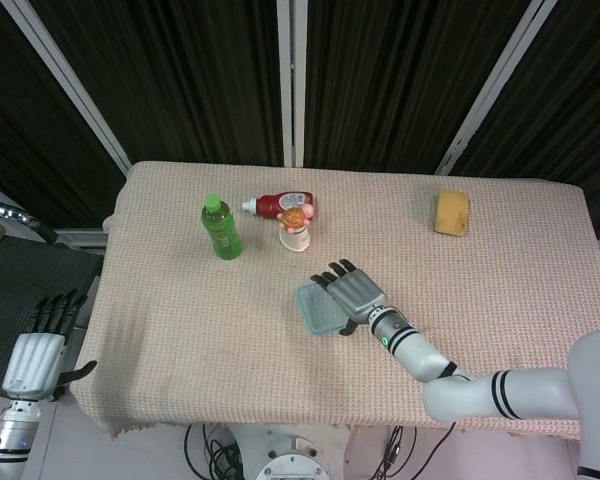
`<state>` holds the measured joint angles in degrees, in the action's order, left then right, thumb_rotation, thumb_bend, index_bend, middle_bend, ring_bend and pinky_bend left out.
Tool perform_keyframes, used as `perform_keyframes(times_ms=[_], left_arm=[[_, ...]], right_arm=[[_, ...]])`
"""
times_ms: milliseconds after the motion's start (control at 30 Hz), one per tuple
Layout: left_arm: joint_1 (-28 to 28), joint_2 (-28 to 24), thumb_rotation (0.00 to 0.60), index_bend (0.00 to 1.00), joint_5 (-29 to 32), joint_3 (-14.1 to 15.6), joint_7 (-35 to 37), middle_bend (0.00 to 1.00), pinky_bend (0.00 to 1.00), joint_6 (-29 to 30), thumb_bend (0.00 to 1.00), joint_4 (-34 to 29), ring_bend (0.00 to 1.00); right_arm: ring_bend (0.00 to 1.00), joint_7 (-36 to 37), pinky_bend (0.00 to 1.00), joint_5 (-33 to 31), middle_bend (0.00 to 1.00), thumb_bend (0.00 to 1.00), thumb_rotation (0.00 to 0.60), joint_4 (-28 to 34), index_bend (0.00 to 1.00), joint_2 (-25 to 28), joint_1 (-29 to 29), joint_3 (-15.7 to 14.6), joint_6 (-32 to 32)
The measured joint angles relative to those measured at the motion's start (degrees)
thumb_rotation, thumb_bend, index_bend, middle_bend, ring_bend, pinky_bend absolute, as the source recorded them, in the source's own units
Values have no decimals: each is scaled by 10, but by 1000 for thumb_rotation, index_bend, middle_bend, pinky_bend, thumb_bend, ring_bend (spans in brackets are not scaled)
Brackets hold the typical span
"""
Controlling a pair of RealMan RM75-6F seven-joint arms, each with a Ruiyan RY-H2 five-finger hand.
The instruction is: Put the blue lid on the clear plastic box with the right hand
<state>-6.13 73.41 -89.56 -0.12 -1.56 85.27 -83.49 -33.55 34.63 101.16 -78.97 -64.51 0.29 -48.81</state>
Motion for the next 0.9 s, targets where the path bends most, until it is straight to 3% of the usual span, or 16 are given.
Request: perform_keyframes(times_ms=[300,600,900], left_arm=[[-1,3,600,58,0,0,6,0,0,-2,0,6,0],[-2,6,600,58,-1,1,9,0,0,-2,0,10,0],[-2,7,600,58,-1,1,11,0,0,-2,0,13,0]], right_arm=[[0,-7,0,-16,286,133,600,13,0,0,2,-1,-15],[0,-15,0,-28,263,43,600,23,0,5,4,-5,-24],[0,-15,0,-27,238,21,600,31,0,6,11,-7,-34]])
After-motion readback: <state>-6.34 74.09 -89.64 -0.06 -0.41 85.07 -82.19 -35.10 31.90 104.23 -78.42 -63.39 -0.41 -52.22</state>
